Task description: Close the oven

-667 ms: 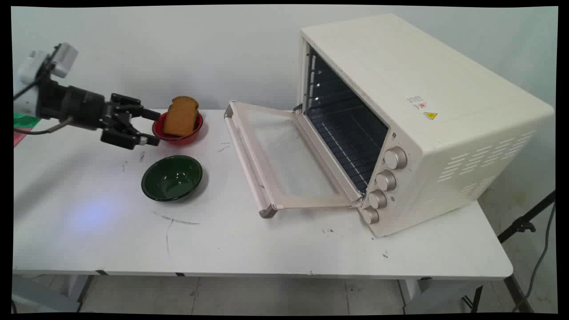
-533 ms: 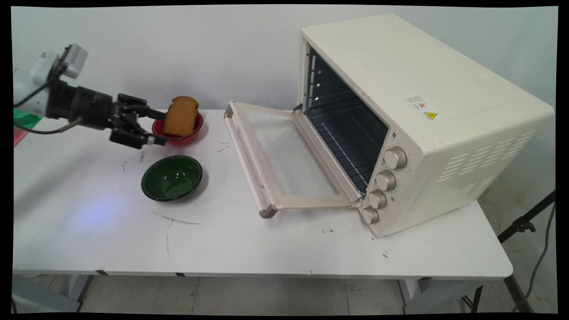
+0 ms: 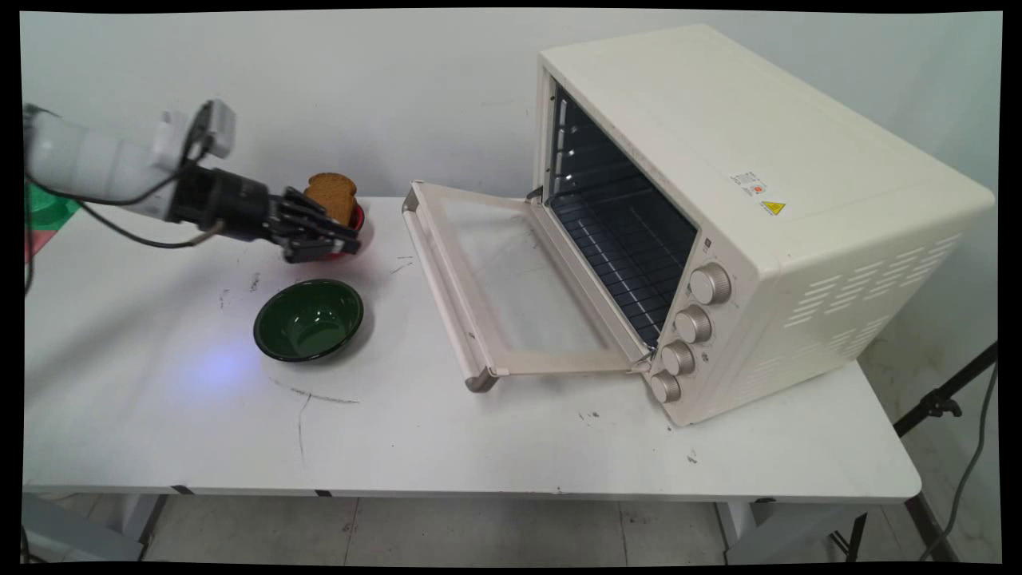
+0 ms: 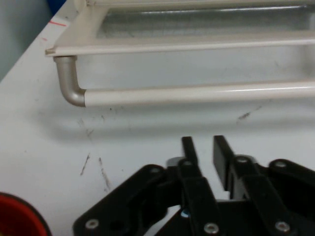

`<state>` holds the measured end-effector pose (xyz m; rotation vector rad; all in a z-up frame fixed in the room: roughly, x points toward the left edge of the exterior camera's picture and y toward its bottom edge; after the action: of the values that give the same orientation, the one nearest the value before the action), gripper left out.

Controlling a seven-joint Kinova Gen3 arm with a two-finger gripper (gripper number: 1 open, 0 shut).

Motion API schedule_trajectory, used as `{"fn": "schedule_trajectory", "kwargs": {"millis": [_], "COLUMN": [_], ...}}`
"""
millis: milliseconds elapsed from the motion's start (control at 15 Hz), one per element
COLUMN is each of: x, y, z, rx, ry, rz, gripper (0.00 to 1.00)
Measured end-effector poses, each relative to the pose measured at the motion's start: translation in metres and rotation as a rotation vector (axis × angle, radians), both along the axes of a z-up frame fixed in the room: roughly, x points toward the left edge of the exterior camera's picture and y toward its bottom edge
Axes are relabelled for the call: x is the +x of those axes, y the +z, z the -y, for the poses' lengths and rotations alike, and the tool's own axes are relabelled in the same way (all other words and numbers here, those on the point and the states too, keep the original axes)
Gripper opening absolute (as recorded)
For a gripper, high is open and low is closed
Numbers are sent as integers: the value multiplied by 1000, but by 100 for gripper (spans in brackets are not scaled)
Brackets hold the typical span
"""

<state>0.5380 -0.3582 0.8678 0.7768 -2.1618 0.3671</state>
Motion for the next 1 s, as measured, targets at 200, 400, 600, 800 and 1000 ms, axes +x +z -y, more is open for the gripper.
{"fn": "schedule_trajectory", "kwargs": {"millis": [200,400,600,800,1000], "x": [-18,-36,-51,-61,-73], "y": [-14,-30,-43,-53,-64], "z": [15,31,43,49,56], "rx": [3,11,25,39,49], "ry": [13,31,48,61,68], "rz": [12,24,36,46,50], "gripper": [0,0,0,0,0]}}
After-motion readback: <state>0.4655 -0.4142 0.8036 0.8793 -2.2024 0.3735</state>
